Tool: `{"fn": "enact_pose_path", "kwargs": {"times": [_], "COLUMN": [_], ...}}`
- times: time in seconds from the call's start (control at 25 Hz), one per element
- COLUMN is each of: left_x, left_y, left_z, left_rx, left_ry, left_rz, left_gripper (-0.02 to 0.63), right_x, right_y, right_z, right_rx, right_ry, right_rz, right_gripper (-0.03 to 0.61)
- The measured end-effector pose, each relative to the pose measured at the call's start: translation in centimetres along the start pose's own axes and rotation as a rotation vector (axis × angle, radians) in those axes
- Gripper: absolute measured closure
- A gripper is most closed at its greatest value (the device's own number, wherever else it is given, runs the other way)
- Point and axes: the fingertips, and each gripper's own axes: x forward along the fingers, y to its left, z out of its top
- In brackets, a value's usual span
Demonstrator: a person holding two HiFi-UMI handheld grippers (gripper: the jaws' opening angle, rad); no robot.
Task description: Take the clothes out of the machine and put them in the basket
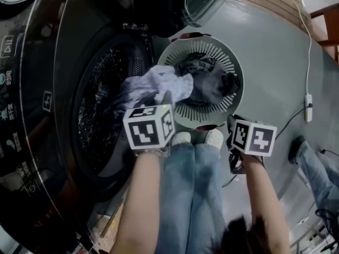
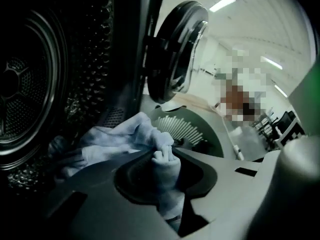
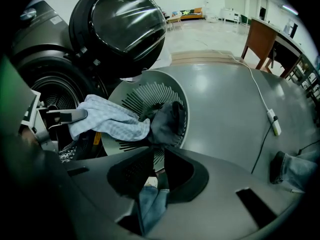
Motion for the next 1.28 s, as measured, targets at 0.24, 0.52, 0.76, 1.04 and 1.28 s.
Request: {"fn": "enact_pose_path", "kwargs": {"times": [0.24,0.52,0.76,1.04,1.28], "left_x": [0.1,0.9,1.8,1.5,1.7], "left_y": [-11.4,-16.6,-14.2,-5.7,3.1], "left_z": [2.0,3.3,2.7,0.9,-0.8], "left_rx": [0.016,0.067,0.099,0.247,0.493], "left_ry": [-0.042,-0.052,-0.026,-0.006,0.126], "left_rz": [-0.301,-0.358,-0.214,0.079,0.282], "left_gripper": [0.537,0.534,0.328,0.145,0.123], "right_x": [-0.4,-1.0,-1.3,-1.2,-0.7], "right_y": [-0.5,-2.6,-3.9,-3.8,-3.1], "right_z": [0.4,1.0,0.8,0.6,0.2], "right_rx": [0.026,0.066,0.086,0.076,0.069], "right_ry": [-0.011,-0.028,-0.029,-0.022,-0.019], "right_rz": [0.003,-0.016,-0.028,-0.022,-0.01], "right_gripper": [0.515,0.517,0.517,0.517,0.517]}}
